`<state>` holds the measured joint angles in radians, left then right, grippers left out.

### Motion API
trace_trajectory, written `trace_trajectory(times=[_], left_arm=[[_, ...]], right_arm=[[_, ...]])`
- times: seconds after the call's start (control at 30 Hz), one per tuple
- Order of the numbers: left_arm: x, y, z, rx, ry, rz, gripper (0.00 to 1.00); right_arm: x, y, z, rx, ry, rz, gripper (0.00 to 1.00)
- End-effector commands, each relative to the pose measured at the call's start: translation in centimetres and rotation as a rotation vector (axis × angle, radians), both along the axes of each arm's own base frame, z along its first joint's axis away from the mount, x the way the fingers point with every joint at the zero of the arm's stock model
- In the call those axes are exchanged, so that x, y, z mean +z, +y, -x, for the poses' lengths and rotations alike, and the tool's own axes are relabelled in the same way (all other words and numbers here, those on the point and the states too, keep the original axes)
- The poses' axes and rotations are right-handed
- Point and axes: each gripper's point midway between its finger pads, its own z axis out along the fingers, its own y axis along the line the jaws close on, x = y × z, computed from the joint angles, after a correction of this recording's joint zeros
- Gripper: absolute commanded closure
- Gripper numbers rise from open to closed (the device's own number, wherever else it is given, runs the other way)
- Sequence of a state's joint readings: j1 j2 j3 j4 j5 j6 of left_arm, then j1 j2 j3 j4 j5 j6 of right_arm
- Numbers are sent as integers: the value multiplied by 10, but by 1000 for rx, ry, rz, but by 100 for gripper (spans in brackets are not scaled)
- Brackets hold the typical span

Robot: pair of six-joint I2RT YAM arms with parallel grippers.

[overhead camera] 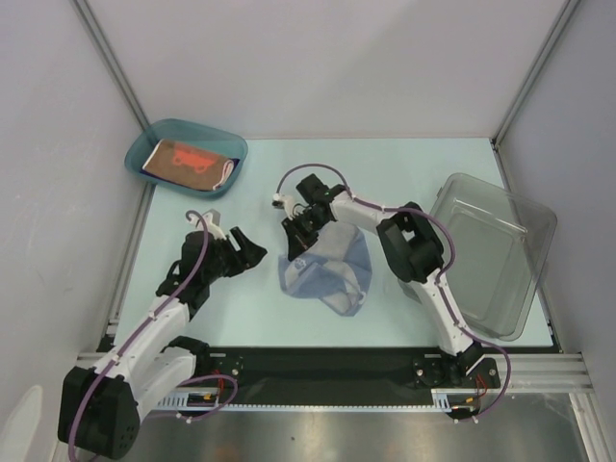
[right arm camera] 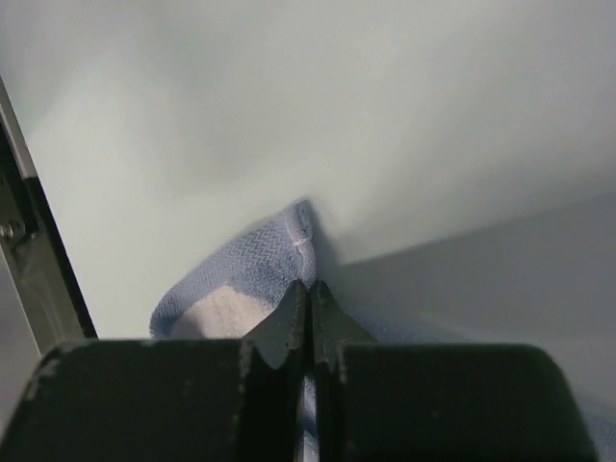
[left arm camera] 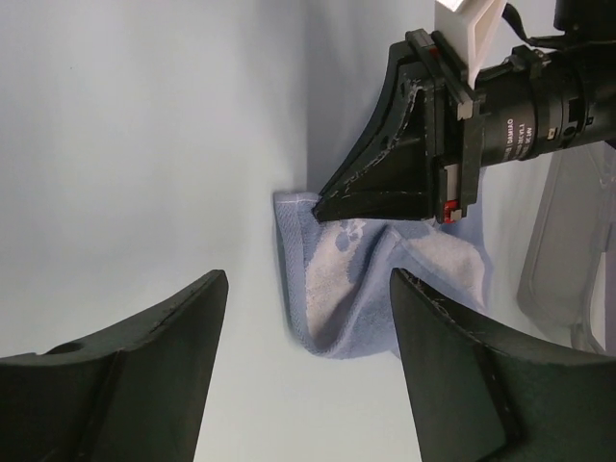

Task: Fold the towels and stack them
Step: Flatten out the crumpled towel

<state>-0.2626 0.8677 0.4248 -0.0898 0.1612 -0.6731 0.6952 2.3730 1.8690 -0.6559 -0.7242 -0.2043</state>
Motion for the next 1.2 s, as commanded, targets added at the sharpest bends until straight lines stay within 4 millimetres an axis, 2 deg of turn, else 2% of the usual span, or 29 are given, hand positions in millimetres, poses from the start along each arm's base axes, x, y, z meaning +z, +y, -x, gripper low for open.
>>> trace_trajectory(times=[0.0, 0.03, 0.07, 0.1, 0.13, 0.17, 0.23, 0.27, 0.3, 0.33, 0.37, 0.4, 0.47, 0.53, 0.57, 0.6, 0.63, 0.67, 0.7, 0.73, 0.77, 0.8, 0.87, 0.93, 0.97, 1.0, 1.03, 1.1, 1.17], left_arm=[[9, -8, -11, -41, -41, -1, 26], [8, -7, -14, -41, -31, -19, 26], [18, -7, -21, -47, -48, -39, 26], [11, -6, -24, -46, -12, -60, 26], [14, -6, -28, -47, -14, -68, 26], [26, -9, -35, -62, -46, -75, 27], [26, -16, -42, -93, -32, -99, 28], [37, -20, -48, -99, -49, -122, 29], [39, -29, -48, -128, -53, -130, 30], [37, -36, -50, -146, -45, -140, 30], [44, -45, -53, -167, -64, -142, 32], [48, -59, -51, -205, -76, -140, 33], [48, -77, -50, -254, -77, -143, 40], [47, -105, -42, -324, -83, -146, 41], [41, -118, -42, -354, -67, -147, 42], [40, -135, -35, -395, -64, -149, 43], [38, -144, -34, -405, -56, -153, 43], [42, -155, -36, -415, -63, -155, 44], [32, -173, -29, -451, -48, -178, 44], [27, -179, -31, -436, -47, -210, 46], [31, -185, -36, -414, -54, -235, 50], [14, -196, -31, -421, -20, -276, 53], [14, -202, -39, -351, -23, -304, 60], [0, -213, -37, -349, -4, -315, 60], [1, -220, -40, -347, -9, -309, 59], [-1, -226, -39, -351, -10, -319, 58], [-13, -228, -41, -351, 7, -350, 57], [-11, -231, -50, -321, -14, -405, 53], [-23, -234, -55, -307, 10, -434, 53]], right_arm=[[21, -5, -35, -151, -41, -48, 100], [21, -13, -38, -257, 17, -31, 100], [43, -19, -51, -331, -16, -53, 100], [49, -33, -77, -477, -81, -23, 100], [39, -62, -88, -611, -64, 27, 100], [64, -76, -94, -764, -18, -7, 100], [80, -95, -108, -887, -5, -100, 100], [69, -103, -94, -949, 57, -87, 100], [87, -107, -98, -991, 14, -124, 100], [87, -109, -93, -1015, 20, -127, 100], [75, -112, -82, -1037, 42, -104, 100], [85, -111, -82, -1090, 63, -151, 100], [84, -111, -79, -1129, 96, -198, 100], [78, -115, -76, -1174, 114, -227, 100], [76, -115, -76, -1178, 115, -232, 100], [73, -117, -76, -1188, 123, -242, 100], [71, -120, -76, -1195, 132, -245, 100], [71, -122, -77, -1202, 139, -253, 100], [74, -123, -79, -1204, 143, -278, 100], [69, -131, -80, -1234, 163, -279, 100], [71, -134, -81, -1242, 164, -291, 100], [73, -137, -84, -1248, 167, -310, 100], [74, -140, -84, -1256, 181, -318, 100], [74, -147, -88, -1273, 196, -332, 100], [68, -150, -84, -1292, 229, -335, 100], [72, -150, -85, -1283, 235, -367, 100], [70, -153, -85, -1290, 248, -372, 100], [63, -158, -84, -1298, 257, -367, 100], [58, -164, -86, -1312, 263, -368, 100]])
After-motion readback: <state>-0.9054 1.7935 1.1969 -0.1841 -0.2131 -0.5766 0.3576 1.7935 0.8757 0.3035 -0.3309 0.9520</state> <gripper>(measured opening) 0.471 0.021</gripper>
